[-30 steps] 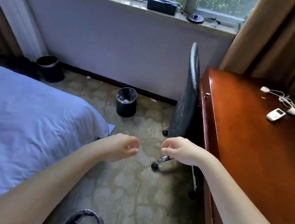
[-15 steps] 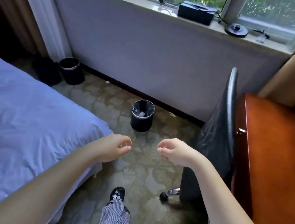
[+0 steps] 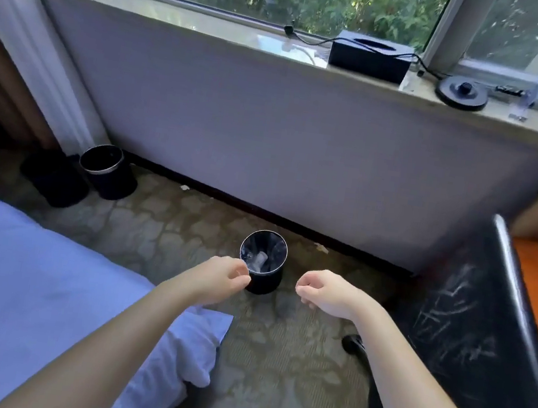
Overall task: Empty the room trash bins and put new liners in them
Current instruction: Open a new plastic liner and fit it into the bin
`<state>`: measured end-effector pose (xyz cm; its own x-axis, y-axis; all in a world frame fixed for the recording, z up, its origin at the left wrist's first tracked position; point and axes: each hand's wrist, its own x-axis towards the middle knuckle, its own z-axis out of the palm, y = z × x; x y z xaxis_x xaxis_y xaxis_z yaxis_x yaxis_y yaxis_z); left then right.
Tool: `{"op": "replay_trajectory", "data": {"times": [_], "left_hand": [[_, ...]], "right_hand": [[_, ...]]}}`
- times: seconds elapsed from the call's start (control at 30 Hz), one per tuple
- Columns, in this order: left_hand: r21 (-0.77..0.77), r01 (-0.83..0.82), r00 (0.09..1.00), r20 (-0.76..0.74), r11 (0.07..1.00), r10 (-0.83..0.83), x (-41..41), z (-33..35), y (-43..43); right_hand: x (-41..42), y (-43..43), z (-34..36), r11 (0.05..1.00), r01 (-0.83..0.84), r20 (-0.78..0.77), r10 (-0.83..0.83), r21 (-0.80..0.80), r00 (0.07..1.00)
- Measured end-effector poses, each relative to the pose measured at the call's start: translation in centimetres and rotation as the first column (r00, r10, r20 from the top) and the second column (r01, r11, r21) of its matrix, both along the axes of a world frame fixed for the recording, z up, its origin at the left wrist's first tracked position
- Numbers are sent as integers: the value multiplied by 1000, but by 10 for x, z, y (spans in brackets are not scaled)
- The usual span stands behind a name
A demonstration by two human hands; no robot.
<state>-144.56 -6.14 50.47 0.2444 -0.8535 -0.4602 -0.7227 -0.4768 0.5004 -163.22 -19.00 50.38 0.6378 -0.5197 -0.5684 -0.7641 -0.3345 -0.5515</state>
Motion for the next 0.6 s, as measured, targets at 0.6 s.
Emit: {"op": "replay_trajectory", "data": {"times": [0.6], "left_hand": [[42,58,998,-11,997,-58,136,-22,-261]], "right_hand": [[150,-260,-22,996,72,90,-76,49,993]]}}
